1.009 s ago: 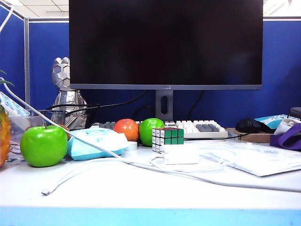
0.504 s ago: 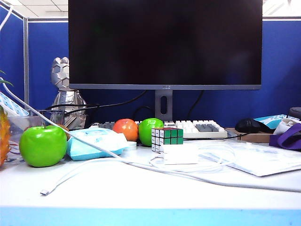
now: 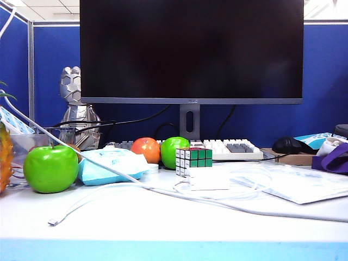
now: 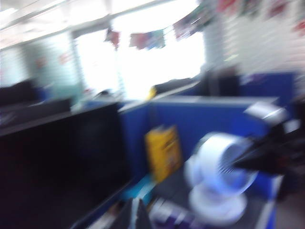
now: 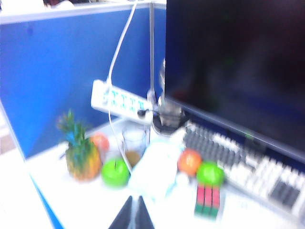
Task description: Pick up the Type-C charging cable and the charging base, insert one end of the Type-C charger into the corresponding slot on the base, and finally place the plugged-in charger back on the table.
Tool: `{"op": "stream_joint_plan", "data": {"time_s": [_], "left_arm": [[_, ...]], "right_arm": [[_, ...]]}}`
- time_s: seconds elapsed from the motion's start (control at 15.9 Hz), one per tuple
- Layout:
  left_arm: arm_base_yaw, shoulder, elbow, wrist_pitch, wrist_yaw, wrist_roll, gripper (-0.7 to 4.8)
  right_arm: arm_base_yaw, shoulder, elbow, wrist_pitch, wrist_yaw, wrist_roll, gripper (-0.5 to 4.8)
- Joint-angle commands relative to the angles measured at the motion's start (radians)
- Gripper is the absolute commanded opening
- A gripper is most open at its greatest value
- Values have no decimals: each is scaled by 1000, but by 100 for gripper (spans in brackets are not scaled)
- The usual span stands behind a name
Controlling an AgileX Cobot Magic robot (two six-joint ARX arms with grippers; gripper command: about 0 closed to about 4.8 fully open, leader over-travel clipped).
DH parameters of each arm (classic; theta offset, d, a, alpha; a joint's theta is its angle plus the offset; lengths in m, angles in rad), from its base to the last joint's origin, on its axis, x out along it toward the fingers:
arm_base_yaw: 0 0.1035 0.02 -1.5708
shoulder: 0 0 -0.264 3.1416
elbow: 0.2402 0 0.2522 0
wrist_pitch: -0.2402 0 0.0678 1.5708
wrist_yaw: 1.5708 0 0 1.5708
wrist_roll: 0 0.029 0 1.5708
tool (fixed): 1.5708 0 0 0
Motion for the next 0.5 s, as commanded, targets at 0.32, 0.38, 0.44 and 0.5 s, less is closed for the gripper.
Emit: {"op": "stream_joint_plan", "data": {"time_s": [0.32,0.38,0.44,0.5], "left_arm": [[0,-207,2,-481,-126,110,-6],[0,-227,0,-500,-130,90,-6],[0,-261,-1,-534,-135,64,-6],[0,-289,-1,-566,-167,54,-6]], "right_arm": [[-1,-352,-459,204,40,35,-1],[-1,-390,-520,238,69,64,-1],[-1,-446,-616,276,119,80,-1],[-1,-480,-677,292,169,84,-1]]}}
